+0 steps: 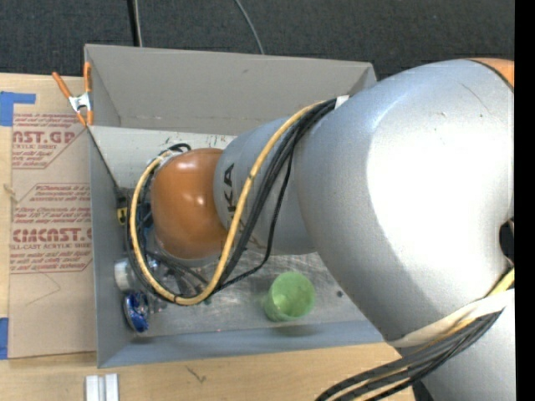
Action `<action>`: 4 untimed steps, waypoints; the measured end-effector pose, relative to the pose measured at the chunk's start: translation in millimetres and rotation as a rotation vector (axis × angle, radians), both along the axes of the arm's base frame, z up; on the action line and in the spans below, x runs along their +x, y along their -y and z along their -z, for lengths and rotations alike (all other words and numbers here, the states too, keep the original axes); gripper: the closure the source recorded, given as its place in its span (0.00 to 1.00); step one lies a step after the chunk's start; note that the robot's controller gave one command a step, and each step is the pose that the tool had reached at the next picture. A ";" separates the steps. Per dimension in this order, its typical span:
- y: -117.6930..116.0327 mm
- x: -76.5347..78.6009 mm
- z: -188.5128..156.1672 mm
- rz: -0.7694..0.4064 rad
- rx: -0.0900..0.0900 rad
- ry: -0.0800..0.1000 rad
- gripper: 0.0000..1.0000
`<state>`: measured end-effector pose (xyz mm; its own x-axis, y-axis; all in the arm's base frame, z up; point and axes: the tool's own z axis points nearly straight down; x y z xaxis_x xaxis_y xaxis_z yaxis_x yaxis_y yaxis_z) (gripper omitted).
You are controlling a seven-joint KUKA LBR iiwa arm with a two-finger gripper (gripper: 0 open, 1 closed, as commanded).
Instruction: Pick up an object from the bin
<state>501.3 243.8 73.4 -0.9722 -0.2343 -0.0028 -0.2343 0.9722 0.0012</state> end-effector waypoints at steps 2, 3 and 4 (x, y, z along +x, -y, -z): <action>-0.6 -0.3 0.1 0.000 0.001 0.000 1.00; 0.0 -11.2 -0.8 -0.093 0.004 0.014 1.00; -2.1 -6.8 -0.3 -0.116 0.000 0.003 1.00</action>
Offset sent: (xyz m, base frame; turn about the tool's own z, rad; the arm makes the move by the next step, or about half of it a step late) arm 0.0000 0.0000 0.0000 0.0000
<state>494.5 246.0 73.6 -0.9386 -0.3450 -0.0061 -0.3450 0.9386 0.0000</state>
